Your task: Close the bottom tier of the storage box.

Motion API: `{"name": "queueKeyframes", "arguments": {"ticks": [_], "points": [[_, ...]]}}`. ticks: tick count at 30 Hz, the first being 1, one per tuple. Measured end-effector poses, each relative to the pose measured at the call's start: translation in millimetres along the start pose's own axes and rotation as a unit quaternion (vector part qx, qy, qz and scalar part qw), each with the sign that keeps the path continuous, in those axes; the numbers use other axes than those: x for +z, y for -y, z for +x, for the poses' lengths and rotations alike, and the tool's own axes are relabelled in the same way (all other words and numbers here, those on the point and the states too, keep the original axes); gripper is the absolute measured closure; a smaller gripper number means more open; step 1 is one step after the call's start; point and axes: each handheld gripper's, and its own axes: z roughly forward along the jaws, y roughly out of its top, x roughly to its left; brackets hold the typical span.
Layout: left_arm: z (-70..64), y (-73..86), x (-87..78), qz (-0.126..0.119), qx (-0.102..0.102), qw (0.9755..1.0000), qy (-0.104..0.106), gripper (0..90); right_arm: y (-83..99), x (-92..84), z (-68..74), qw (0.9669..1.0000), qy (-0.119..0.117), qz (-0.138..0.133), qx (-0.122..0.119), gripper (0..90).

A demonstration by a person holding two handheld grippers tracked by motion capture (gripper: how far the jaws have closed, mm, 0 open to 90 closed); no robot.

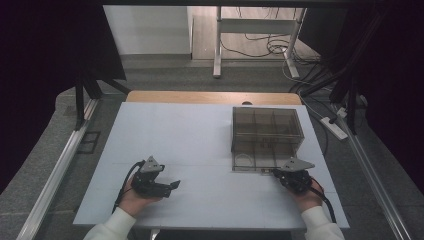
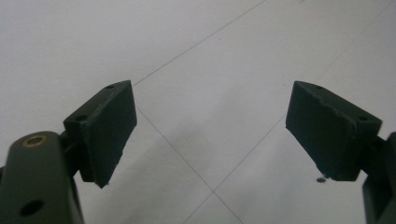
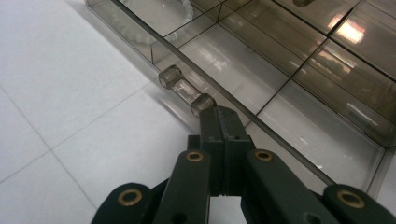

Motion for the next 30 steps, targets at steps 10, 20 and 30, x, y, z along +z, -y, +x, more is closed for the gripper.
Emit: {"name": "queueKeyframes", "arguments": {"ticks": [10, 20, 30], "points": [[0.2, 0.0, 0.1, 0.0, 0.0, 1.0, 0.001, 16.4, -2.5, 3.1, -3.7, 1.0, 0.004, -0.003, 0.003, 89.5], [0.7, 0.0, 0.9, 0.001, -0.002, 1.0, 0.001, 16.4, -5.1, 7.7, -8.6, 0.9999, 0.011, -0.005, 0.008, 89.5], [1.0, 0.1, 0.8, 0.001, -0.002, 1.0, 0.001, 16.4, -8.4, 13.6, -13.5, 0.9998, 0.015, -0.004, 0.013, 89.5]]}}
